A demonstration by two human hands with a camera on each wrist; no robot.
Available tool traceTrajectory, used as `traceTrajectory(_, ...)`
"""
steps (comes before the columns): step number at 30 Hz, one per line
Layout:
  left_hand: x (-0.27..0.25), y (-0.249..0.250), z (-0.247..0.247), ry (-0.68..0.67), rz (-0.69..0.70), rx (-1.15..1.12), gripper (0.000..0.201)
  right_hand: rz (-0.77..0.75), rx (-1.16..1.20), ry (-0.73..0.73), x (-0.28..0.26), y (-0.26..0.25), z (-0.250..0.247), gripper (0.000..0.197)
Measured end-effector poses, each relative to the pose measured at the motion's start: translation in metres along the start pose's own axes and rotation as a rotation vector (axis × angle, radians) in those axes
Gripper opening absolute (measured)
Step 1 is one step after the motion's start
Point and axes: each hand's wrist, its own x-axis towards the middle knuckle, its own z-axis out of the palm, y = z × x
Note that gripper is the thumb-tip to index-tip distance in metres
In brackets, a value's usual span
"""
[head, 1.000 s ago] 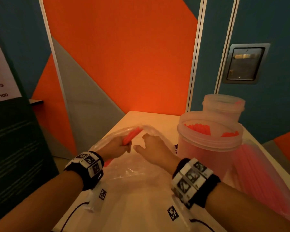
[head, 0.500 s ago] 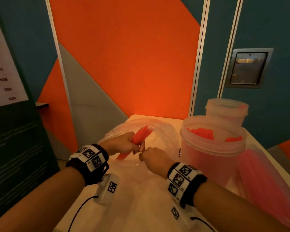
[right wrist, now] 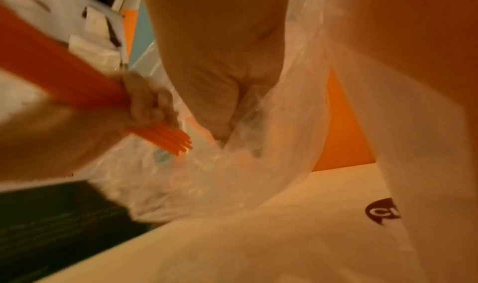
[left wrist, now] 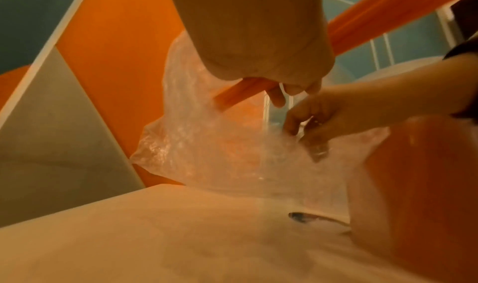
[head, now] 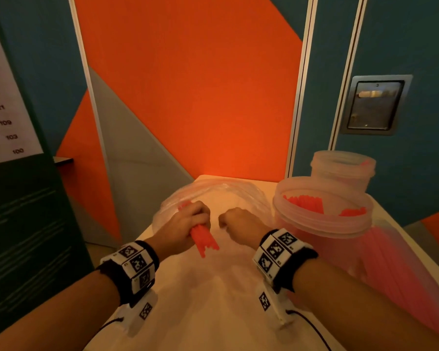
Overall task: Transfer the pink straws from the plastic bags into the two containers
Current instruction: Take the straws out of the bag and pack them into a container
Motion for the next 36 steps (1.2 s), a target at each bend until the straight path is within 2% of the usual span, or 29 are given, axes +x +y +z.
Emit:
traceTrajectory(3,0.01,0.011,0.001,0.229,-0.09,-0.331,0.011,0.075,-0.14,0.187,-0.001,-0.005,0.002,0.033)
traceTrajectory(5,0.02,0.016,-0.001,0.348,-0.292,-0.629,0.024,0.081,-0.194,0.278,0.001,-0.01,0.004,0.032)
traceTrajectory(6,0.024,0.017,-0.002,0.359,-0.408,-0.728,0.034,0.083,-0.209,0.297,0.002,-0.011,0.005,0.027)
traceTrajectory(7,0.028,0.02,-0.004,0.345,-0.485,-0.8,0.043,0.103,-0.193,0.278,0.003,-0.01,0.006,0.024)
traceTrajectory(9,0.033,0.026,-0.007,0.316,-0.55,-0.867,0.048,0.156,-0.129,0.17,0.005,-0.008,0.006,0.023)
traceTrajectory(11,0.037,0.031,-0.009,0.324,-0.569,-0.881,0.042,0.168,-0.055,0.049,0.007,-0.005,0.003,0.027)
traceTrajectory(14,0.042,0.036,-0.005,0.327,-0.604,-0.853,0.036,0.126,0.176,-0.202,0.002,-0.015,-0.006,0.033)
traceTrajectory(15,0.042,0.037,-0.002,0.323,-0.613,-0.851,0.034,0.132,0.264,-0.208,-0.003,-0.019,-0.008,0.032)
traceTrajectory(17,0.043,0.039,0.004,0.318,-0.618,-0.867,0.025,0.188,0.384,-0.049,-0.014,-0.024,-0.015,0.024)
traceTrajectory(19,0.044,0.043,0.01,0.317,-0.608,-0.874,0.014,0.245,0.466,0.218,-0.026,-0.027,-0.025,0.014)
traceTrajectory(20,0.046,0.047,0.012,0.317,-0.603,-0.87,0.009,0.252,0.528,0.326,-0.032,-0.026,-0.03,0.02)
traceTrajectory(22,0.051,0.056,0.017,0.319,-0.611,-0.866,0.012,0.224,0.663,0.464,-0.04,-0.023,-0.04,0.043)
traceTrajectory(26,0.06,0.079,0.025,0.297,-0.59,-0.84,0.007,0.168,1.032,0.552,-0.055,-0.014,-0.055,0.072)
traceTrajectory(28,0.058,0.09,0.035,0.208,-0.569,-0.837,0.015,0.133,0.985,0.625,-0.061,-0.011,-0.06,0.078)
traceTrajectory(29,0.056,0.097,0.041,0.16,-0.565,-0.848,0.02,0.104,0.909,0.655,-0.063,-0.01,-0.062,0.071)
traceTrajectory(31,0.049,0.112,0.056,0.079,-0.56,-0.873,0.024,0.058,0.697,0.667,-0.067,-0.01,-0.065,0.037)
traceTrajectory(32,0.044,0.119,0.063,0.043,-0.563,-0.878,0.023,0.058,0.583,0.616,-0.07,-0.009,-0.065,0.021)
traceTrajectory(35,0.031,0.134,0.081,-0.016,-0.586,-0.91,0.025,0.114,0.244,0.312,-0.077,-0.006,-0.052,0.039)
traceTrajectory(36,0.029,0.136,0.083,-0.022,-0.595,-0.918,0.026,0.122,0.133,0.26,-0.079,-0.006,-0.049,0.04)
